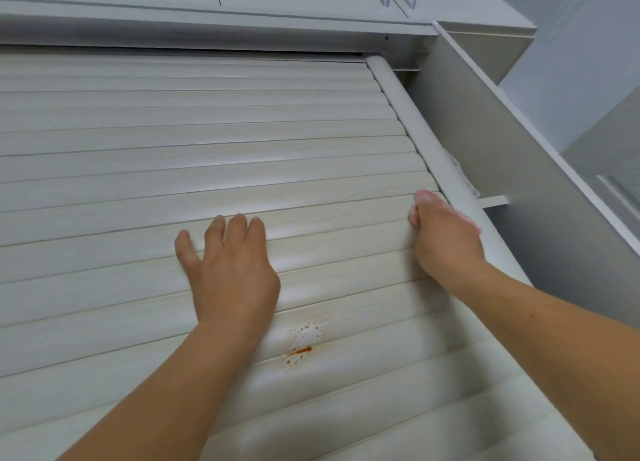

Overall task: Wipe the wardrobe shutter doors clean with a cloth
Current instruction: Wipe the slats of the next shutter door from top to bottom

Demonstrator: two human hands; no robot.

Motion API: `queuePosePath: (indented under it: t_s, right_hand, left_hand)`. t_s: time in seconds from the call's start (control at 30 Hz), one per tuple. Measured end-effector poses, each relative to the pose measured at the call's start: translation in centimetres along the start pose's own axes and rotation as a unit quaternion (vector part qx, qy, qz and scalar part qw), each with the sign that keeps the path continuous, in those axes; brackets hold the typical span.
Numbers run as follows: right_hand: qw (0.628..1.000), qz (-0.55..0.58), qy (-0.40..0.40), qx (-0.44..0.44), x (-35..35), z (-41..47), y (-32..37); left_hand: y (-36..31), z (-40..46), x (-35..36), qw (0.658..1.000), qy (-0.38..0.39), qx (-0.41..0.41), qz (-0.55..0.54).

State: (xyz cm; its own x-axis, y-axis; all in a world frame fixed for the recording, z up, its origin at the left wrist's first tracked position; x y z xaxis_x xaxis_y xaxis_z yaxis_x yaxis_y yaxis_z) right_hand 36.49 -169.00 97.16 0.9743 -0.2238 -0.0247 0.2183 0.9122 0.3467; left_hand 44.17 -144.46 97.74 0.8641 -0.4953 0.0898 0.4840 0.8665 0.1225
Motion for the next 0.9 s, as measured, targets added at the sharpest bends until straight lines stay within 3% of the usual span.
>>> queuePosePath:
  t_s: [0.2,0.3,0.37,0.47,0.6,0.77,0.9]
  right_hand:
    - [0.984,0.081,-0.044,-0.154,0.7,-0.8,9.5]
    - [0.955,0.128,-0.019,-0.266,1.3,-3.1,14.5]
    - [0.948,0.123,-0.012,-0.292,1.2,-3.2,15.0]
    - [0.96,0.062,-0.014,-0.274,0.5,-2.2,12.1]
    - [0.988,0.003,-0.012,-0.155,0.0,0.1,6.4]
    - [1.0,0.004,0.0,-0.022,-0.6,0.8,4.7]
    - [0.982,0.045,0.007,-0.181,0.0,-1.8,11.4]
  left_hand:
    - [0.4,0.5,0.2,0.999,-0.016,0.029,0.036]
    - [0.6,0.7,-0.2,0.998,-0.021,0.029,0.05]
    - [0.6,0.7,-0.5,0.997,-0.027,0.033,0.061]
    - [0.9,0.7,-0.6,0.995,-0.033,0.048,0.077]
    - [0.9,1.0,-0.9,0.994,-0.039,0.055,0.085]
    - [0.7,1.1,-1.1,0.996,0.043,0.044,0.07]
    - [0.6,1.5,-1.7,0.992,0.06,0.057,0.095]
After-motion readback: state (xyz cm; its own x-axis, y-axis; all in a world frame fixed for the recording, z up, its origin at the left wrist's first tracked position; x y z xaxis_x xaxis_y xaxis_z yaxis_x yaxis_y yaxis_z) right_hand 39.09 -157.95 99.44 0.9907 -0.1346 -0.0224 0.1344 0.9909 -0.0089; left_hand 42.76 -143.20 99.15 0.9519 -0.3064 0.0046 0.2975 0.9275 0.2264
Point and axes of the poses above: each hand's wrist, its own z-axis towards the middle knuckle, its own x-axis out of the palm, y = z × x, the point moved 5 cm from there along z, towards the middle knuckle, and after that the axes turned 1 degree about x, right-handed, at the moved point
